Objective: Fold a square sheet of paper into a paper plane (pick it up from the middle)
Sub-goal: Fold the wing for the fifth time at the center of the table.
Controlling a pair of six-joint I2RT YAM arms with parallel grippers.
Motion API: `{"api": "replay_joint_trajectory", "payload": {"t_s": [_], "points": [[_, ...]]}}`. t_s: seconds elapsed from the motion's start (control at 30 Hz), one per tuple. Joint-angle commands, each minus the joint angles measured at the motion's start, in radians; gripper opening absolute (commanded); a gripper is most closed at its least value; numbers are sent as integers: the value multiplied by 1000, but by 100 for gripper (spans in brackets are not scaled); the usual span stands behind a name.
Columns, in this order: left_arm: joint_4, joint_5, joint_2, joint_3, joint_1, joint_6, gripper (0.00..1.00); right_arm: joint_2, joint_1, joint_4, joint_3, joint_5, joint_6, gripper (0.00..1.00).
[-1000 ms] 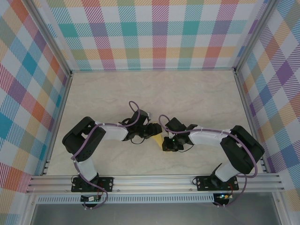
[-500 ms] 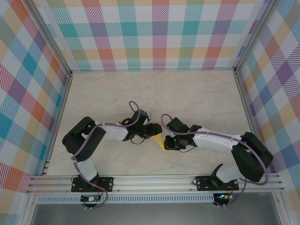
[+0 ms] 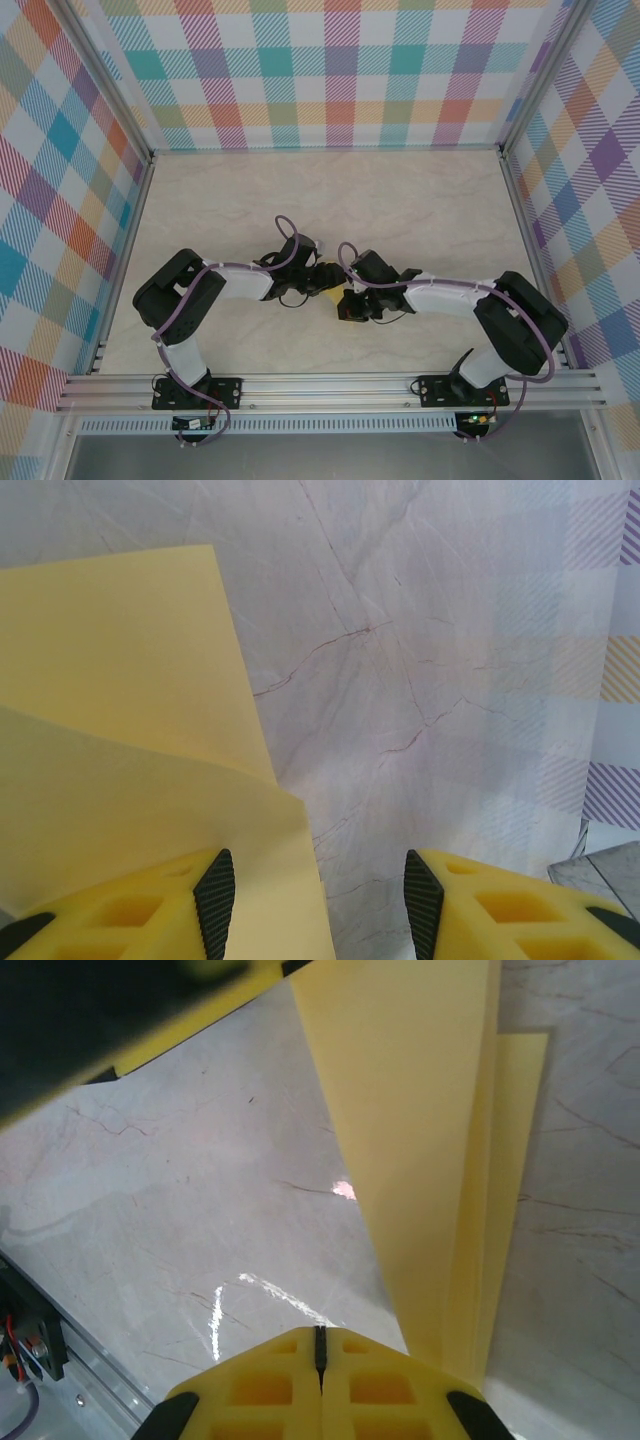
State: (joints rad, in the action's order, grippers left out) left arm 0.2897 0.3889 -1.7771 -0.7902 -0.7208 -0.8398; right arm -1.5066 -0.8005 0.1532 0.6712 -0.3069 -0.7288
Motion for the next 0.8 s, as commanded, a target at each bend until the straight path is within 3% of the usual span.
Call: {"api": "replay_joint_trajectory", "payload": {"t_s": [0.0, 0.43, 0.77], "points": [[-96, 1, -65, 20, -28, 20, 51, -2, 16, -6, -32, 15, -8, 3], [-99, 0, -68, 24, -29, 23, 51, 7, 26, 19, -86, 42, -23, 4], [-96, 2, -70, 22, -28, 22, 51, 108, 26, 12, -47, 16, -2, 9]]}}
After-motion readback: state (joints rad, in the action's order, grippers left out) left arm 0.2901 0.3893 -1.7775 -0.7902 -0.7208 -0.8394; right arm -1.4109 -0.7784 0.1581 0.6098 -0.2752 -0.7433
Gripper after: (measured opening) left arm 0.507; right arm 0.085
